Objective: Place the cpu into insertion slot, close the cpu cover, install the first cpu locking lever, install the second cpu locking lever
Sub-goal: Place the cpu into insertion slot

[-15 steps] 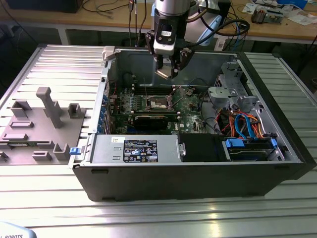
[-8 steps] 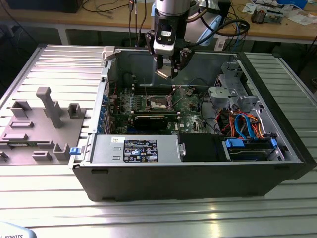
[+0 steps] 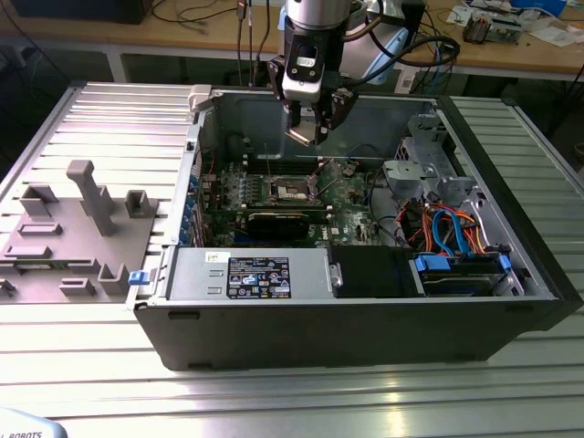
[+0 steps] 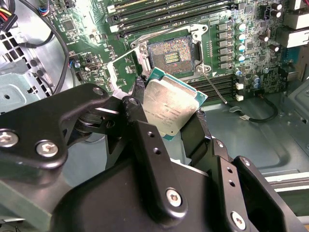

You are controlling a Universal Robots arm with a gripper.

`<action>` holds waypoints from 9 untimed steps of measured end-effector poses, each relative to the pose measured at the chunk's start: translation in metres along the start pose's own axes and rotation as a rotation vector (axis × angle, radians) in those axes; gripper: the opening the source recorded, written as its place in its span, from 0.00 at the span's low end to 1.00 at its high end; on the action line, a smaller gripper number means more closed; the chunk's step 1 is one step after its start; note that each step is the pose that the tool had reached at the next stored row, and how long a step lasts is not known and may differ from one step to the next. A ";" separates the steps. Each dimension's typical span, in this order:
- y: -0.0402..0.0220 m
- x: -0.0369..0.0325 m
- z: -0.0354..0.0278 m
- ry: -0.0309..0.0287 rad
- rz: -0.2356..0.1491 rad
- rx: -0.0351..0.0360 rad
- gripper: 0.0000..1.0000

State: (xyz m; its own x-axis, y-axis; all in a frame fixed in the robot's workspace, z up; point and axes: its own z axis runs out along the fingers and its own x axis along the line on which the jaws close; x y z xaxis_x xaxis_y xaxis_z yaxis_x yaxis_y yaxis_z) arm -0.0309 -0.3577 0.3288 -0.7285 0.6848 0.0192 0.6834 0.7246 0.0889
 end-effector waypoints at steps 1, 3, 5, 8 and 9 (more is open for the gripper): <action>0.0000 0.0000 0.0000 0.0001 0.000 -0.0001 0.54; 0.0000 0.0000 0.0001 0.0000 0.001 -0.0001 0.54; 0.0000 0.0000 0.0001 -0.0001 0.002 -0.0001 0.54; 0.0000 0.0000 0.0001 -0.0002 0.003 -0.0001 0.54; 0.0000 0.0000 0.0001 -0.0003 0.004 -0.0002 0.54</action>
State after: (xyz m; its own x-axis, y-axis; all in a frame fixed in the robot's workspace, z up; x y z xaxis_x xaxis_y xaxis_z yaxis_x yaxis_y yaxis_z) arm -0.0309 -0.3577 0.3286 -0.7259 0.6876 0.0193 0.6862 0.7219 0.0890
